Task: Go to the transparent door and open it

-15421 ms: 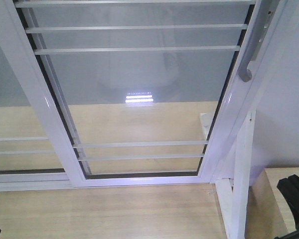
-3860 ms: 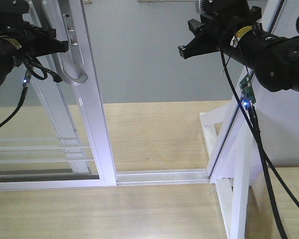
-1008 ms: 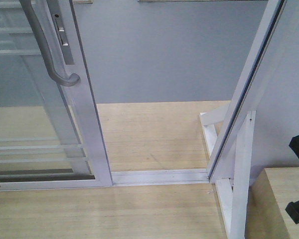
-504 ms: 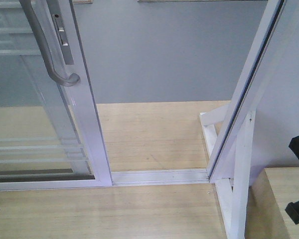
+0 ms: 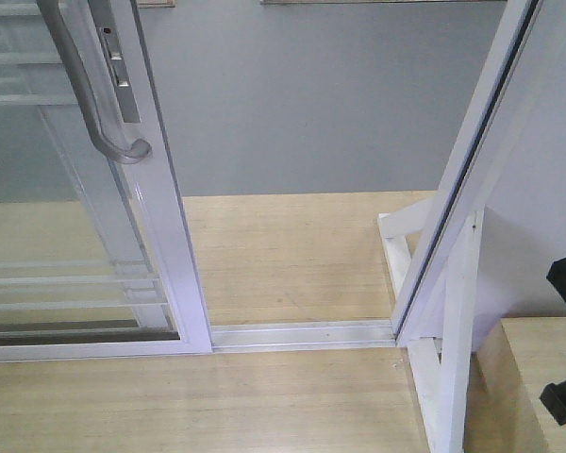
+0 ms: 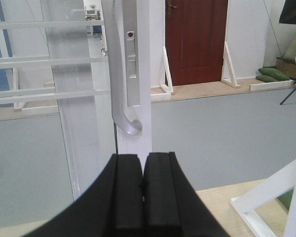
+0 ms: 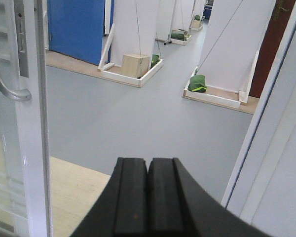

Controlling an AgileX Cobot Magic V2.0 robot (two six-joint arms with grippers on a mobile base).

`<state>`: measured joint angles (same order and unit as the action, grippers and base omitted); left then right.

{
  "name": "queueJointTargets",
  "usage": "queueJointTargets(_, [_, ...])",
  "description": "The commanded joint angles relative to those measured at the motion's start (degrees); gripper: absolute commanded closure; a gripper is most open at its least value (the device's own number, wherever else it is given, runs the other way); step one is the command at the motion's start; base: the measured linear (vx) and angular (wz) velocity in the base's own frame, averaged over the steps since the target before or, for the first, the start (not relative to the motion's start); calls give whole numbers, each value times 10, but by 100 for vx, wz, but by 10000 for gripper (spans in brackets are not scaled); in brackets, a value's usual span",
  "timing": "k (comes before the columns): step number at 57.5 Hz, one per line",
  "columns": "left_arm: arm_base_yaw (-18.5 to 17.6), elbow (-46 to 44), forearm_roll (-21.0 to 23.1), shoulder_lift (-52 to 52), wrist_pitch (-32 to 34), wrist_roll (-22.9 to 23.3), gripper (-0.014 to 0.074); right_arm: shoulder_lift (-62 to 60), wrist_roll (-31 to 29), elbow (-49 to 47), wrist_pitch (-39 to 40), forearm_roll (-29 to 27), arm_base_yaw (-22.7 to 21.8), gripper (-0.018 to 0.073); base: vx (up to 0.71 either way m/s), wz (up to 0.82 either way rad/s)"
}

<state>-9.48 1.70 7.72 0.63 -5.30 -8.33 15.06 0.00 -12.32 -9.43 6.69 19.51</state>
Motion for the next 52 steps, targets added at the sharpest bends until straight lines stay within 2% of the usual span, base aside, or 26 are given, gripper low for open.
queueJointTargets(1, [-4, 10, 1, 3, 43, 2, 603, 5, 0, -17, 45, 2, -4, 564, 0, 0])
queueJointTargets(39, [-4, 10, 1, 3, 43, 2, 603, 5, -4, -17, 46, 1, -4, 564, 0, 0])
queueJointTargets(43, [-4, 10, 1, 3, 43, 2, 603, 4, -4, -17, 53, -14, -4, 564, 0, 0])
queueJointTargets(49, [-4, 10, 1, 3, 43, 2, 603, -9, -4, -14, 57, -67, -2, 564, 0, 0])
queueJointTargets(52, [-4, 10, 1, 3, 43, 2, 603, -29, -4, 1, 67, -73, -2, 564, 0, 0])
